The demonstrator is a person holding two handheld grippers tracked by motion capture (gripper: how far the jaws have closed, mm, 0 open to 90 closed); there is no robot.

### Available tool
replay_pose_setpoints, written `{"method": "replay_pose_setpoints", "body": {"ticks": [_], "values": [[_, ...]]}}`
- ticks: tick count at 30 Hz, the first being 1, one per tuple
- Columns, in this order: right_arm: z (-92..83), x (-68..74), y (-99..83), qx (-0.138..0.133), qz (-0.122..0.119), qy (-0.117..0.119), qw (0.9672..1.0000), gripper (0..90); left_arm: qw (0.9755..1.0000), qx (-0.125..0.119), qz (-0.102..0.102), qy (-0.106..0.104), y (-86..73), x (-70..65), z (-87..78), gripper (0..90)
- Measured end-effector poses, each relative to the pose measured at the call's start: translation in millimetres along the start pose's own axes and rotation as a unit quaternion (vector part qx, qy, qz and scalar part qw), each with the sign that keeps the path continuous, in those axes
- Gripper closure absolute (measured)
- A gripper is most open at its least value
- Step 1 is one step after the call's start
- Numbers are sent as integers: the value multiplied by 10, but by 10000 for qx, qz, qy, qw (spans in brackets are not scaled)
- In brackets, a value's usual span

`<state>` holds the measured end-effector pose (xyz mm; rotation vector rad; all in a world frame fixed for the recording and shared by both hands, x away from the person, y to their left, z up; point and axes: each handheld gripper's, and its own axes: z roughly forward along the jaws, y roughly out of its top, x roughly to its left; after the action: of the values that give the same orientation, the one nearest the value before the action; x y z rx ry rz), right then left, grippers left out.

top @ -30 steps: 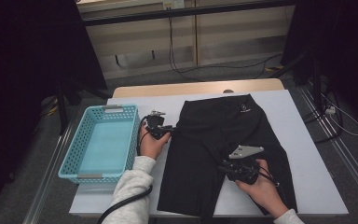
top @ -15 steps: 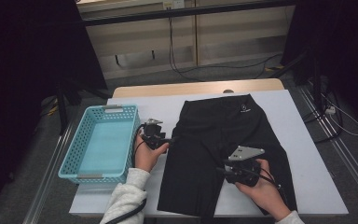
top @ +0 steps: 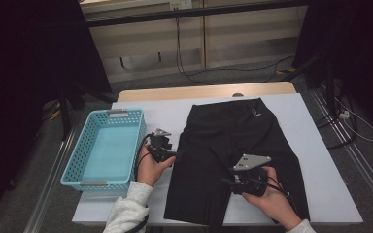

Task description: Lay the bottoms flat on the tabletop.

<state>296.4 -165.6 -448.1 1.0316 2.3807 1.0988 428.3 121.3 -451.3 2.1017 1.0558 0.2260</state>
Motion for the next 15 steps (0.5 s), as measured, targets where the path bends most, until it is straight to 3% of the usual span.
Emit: {"method": "replay_pose_setpoints", "body": {"ticks": [4, 7, 8, 12, 14, 15], "values": [[11, -21, -45, 67, 56, -23, 10000, 561, 9999, 152, 47, 9, -83, -16, -8, 336], [26, -31, -76, 111, 89, -22, 9999, 564, 9999, 132, 56, 61, -108, -22, -28, 374], [37, -19, -82, 131, 91, 5, 9999, 566, 9998, 134, 121, 131, -129, -48, -39, 437], [66, 3, -85, 188, 57, 38, 9998, 567, 9996, 249, 65, 108, -141, -61, -80, 488], [107, 25, -115, 300, 15, 25, 9995, 623, 9994, 340, 26, 89, -159, -73, -112, 600], [107, 25, -115, 300, 15, 25, 9995, 623, 9994, 346, 14, 85, -169, -85, -121, 600]]}}
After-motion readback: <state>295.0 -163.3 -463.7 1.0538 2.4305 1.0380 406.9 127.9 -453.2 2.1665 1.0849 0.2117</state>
